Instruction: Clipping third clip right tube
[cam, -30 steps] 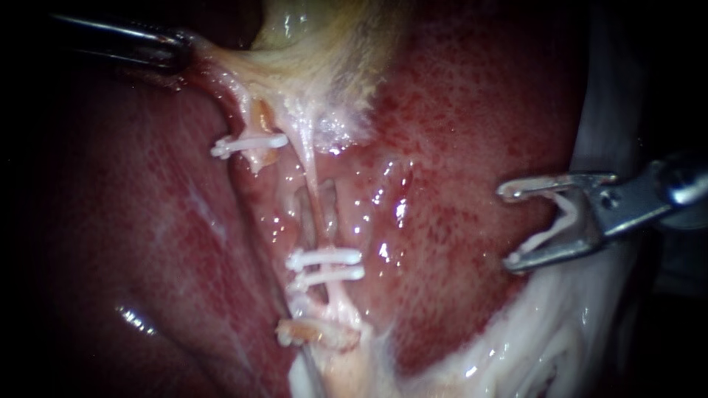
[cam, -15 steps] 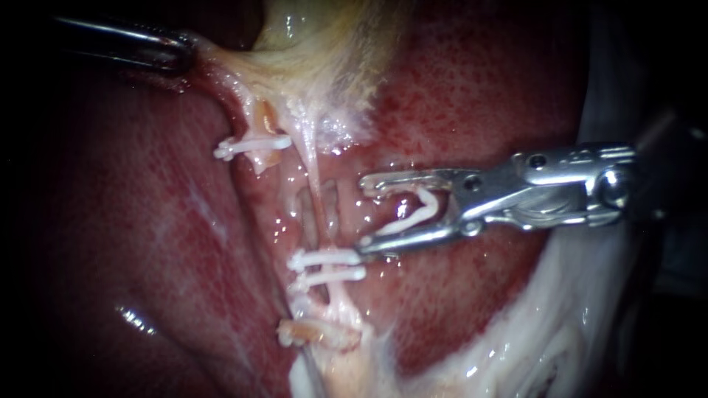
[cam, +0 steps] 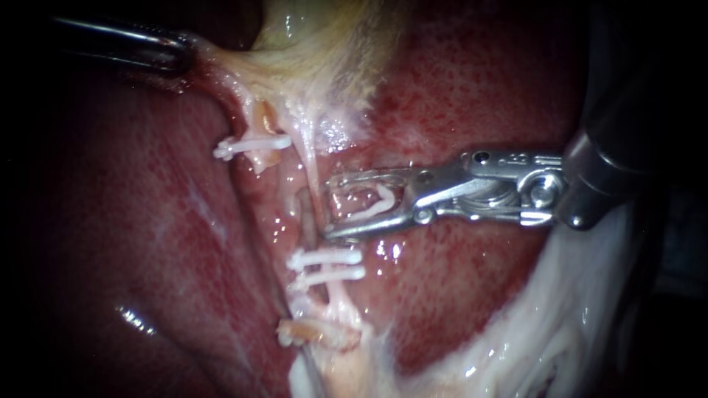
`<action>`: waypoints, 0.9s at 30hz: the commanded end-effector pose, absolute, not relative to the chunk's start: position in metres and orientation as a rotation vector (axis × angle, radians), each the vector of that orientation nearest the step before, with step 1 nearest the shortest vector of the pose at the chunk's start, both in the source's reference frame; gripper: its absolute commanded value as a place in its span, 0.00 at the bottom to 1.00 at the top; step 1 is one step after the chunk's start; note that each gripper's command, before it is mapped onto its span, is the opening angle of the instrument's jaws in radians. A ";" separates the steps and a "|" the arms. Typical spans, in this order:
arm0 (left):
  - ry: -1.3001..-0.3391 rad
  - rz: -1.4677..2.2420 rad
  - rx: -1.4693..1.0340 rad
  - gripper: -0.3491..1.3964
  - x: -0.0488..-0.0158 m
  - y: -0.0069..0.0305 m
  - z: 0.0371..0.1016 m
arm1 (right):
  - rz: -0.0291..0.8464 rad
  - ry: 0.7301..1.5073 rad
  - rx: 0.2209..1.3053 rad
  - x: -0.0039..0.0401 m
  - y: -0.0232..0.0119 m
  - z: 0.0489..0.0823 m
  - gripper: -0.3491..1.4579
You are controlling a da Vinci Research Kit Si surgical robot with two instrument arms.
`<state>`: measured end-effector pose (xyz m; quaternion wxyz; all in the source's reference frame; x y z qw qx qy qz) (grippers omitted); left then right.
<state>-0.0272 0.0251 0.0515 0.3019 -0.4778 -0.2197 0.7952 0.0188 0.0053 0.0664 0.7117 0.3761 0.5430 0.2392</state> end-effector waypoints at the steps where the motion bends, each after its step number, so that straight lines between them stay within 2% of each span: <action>1: -0.582 2.109 -1.267 0.00 -0.0272 0.0250 0.0515 | 0.538 1.214 0.854 0.0192 0.0053 0.0664 0.47; 10: -0.582 2.108 -1.267 0.00 -0.0273 0.0250 0.0514 | 0.544 1.291 0.937 0.0211 0.0050 0.0655 0.47; 18: -0.582 2.108 -1.267 0.00 -0.0273 0.0250 0.0515 | 0.541 1.386 1.037 0.0211 0.0053 0.0621 0.47; 27: -0.582 2.108 -1.266 0.00 -0.0274 0.0250 0.0515 | 0.541 1.402 1.049 0.0208 0.0062 0.0614 0.42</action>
